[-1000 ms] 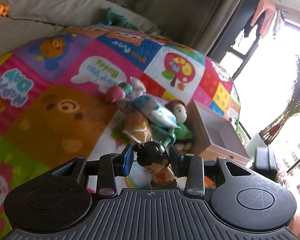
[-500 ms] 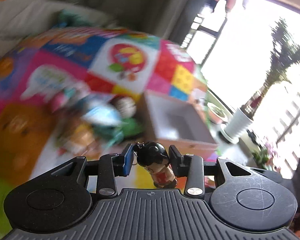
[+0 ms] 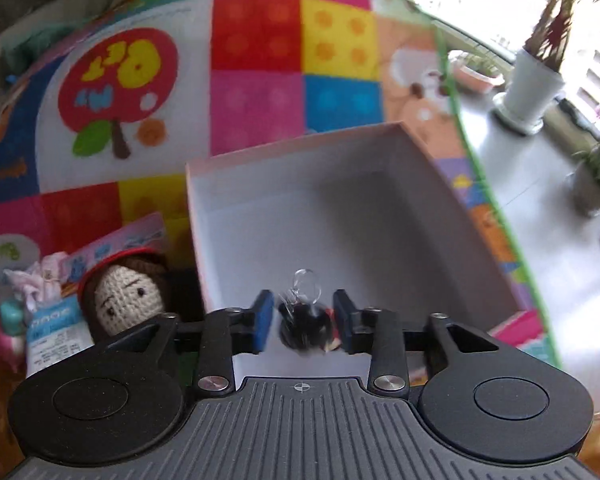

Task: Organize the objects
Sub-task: 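Drop the keychain figure into the box while the right tool places the yellow lens toy inside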

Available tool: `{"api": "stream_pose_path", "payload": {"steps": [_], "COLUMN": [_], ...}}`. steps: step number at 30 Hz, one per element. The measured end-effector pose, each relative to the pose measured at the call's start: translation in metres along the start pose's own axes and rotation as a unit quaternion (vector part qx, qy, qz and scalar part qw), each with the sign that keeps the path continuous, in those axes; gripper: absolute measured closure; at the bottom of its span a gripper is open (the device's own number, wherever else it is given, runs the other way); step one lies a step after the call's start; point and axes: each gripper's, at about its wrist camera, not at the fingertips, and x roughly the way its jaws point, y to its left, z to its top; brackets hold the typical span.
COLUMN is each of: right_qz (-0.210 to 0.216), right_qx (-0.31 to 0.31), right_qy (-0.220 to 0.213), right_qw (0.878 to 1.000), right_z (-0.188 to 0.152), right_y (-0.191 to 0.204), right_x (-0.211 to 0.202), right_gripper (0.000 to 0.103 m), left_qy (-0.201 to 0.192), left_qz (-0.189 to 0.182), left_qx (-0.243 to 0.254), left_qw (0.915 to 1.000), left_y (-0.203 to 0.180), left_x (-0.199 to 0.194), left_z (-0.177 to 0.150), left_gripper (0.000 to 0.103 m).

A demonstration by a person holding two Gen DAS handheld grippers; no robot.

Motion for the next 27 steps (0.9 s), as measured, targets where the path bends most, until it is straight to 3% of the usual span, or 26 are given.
{"api": "stream_pose_path", "payload": {"steps": [3, 5, 7, 10, 14, 16, 18, 20, 22, 27], "right_qz": [-0.001, -0.003, 0.003, 0.013, 0.019, 0.018, -0.004, -0.013, 0.000, -0.023], "right_qx": [0.013, 0.020, 0.026, 0.031, 0.044, 0.048, 0.046, 0.045, 0.043, -0.023], "right_qy": [0.003, 0.005, 0.005, 0.007, -0.008, -0.017, -0.008, 0.003, 0.015, 0.037], "right_qw": [1.000, 1.000, 1.000, 0.999, 0.999, 0.999, 0.999, 0.999, 0.999, 0.999], "right_z": [0.001, 0.004, 0.010, 0.031, 0.080, 0.104, 0.116, 0.114, 0.097, 0.021], "right_y": [-0.006, -0.007, -0.007, -0.004, 0.002, 0.007, 0.012, 0.018, 0.024, 0.042], "right_x": [0.006, 0.013, 0.021, 0.045, 0.096, 0.127, 0.152, 0.164, 0.160, 0.133], "right_gripper": [0.059, 0.059, 0.059, 0.059, 0.060, 0.058, 0.040, 0.037, 0.035, 0.030], "left_qy": [-0.041, -0.101, -0.156, -0.219, -0.240, -0.223, -0.206, -0.198, -0.202, -0.222], "left_qz": [-0.014, -0.030, -0.055, -0.107, -0.177, -0.177, -0.129, -0.064, -0.029, -0.077], "left_qx": [-0.012, -0.038, -0.061, -0.112, -0.161, -0.182, -0.187, -0.177, -0.171, -0.190], "left_qw": [0.9990, 0.9937, 0.9844, 0.9633, 0.9409, 0.9412, 0.9517, 0.9619, 0.9638, 0.9534], "left_y": [0.011, 0.028, 0.046, 0.077, 0.108, 0.114, 0.116, 0.115, 0.121, 0.128], "left_x": [-0.018, -0.045, -0.068, -0.092, -0.088, -0.078, -0.072, -0.070, -0.067, -0.066], "left_z": [-0.007, -0.020, -0.042, -0.091, -0.156, -0.177, -0.189, -0.192, -0.194, -0.172], "left_gripper": [0.072, 0.073, 0.073, 0.073, 0.073, 0.073, 0.073, 0.073, 0.073, 0.074]}}
